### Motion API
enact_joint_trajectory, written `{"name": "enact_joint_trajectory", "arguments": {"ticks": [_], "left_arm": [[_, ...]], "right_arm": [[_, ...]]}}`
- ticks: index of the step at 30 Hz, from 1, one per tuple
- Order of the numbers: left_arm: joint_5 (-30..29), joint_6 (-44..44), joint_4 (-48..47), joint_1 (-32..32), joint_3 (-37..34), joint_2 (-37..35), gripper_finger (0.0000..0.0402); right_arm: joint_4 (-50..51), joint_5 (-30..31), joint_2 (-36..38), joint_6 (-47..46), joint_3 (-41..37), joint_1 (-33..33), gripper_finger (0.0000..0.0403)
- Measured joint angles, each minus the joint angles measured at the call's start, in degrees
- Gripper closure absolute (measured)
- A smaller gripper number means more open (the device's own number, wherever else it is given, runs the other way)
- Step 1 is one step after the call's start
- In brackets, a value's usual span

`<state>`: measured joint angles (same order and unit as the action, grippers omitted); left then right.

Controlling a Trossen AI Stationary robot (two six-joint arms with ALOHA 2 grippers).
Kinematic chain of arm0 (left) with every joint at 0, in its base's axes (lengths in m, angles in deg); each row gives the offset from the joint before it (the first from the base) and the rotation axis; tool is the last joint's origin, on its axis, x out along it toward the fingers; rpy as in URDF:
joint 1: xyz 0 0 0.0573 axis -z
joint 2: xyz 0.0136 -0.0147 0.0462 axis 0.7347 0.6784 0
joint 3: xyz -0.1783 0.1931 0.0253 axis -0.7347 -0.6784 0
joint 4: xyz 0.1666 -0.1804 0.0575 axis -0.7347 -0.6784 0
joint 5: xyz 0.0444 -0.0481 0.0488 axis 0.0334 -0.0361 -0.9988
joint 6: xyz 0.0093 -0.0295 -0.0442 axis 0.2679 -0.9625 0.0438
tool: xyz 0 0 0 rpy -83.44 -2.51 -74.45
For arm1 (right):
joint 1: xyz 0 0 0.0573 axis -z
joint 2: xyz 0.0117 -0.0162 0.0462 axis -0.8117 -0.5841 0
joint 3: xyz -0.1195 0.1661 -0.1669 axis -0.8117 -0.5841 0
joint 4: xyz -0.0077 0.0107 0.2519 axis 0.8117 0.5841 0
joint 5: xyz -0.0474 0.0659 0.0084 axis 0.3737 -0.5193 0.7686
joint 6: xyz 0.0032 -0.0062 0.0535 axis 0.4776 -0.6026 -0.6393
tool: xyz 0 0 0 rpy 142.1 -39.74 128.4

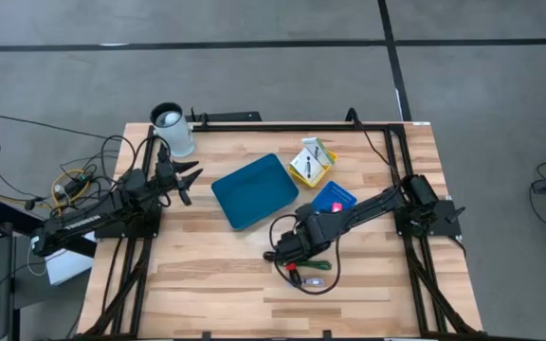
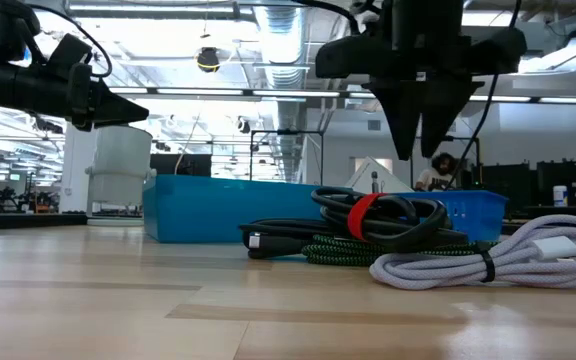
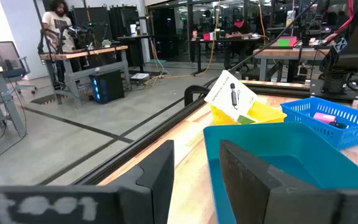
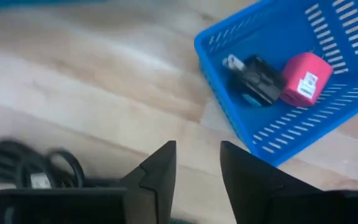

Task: Pick and place items into bin
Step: Put the bottom black charger cable into the dark blue bin

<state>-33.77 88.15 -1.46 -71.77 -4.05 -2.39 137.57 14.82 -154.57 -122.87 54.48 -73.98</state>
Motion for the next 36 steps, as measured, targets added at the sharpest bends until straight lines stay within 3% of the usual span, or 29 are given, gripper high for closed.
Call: {"name": "enact_joint_trajectory", "arguments": {"ticks": [5,12,20,28,36], "left_arm": [[-0.01,0.00,0.01,-0.01,0.00,0.00,0.0282],[-0.02,0.00,0.01,-0.01,0.00,0.00,0.0282],[0.00,-0.02,0.02,-0.02,0.00,0.00,0.0282],[0.00,-0.02,0.02,0.00,0.00,0.00,0.0282],[0.00,-0.02,0.02,-0.02,0.00,0.00,0.0282]], "right_arm": [[-0.78,4.69,0.00,-6.79,0.01,-0.56,0.0295],[-3.79,2.27,0.00,-15.78,0.01,-0.87,0.0296],[-14.40,1.67,0.01,-21.29,0.01,-0.76,0.0296],[-32.28,7.90,0.02,-10.04,0.01,-0.20,0.0296],[-47.90,8.70,0.02,6.07,0.01,3.30,0.0296]]}}
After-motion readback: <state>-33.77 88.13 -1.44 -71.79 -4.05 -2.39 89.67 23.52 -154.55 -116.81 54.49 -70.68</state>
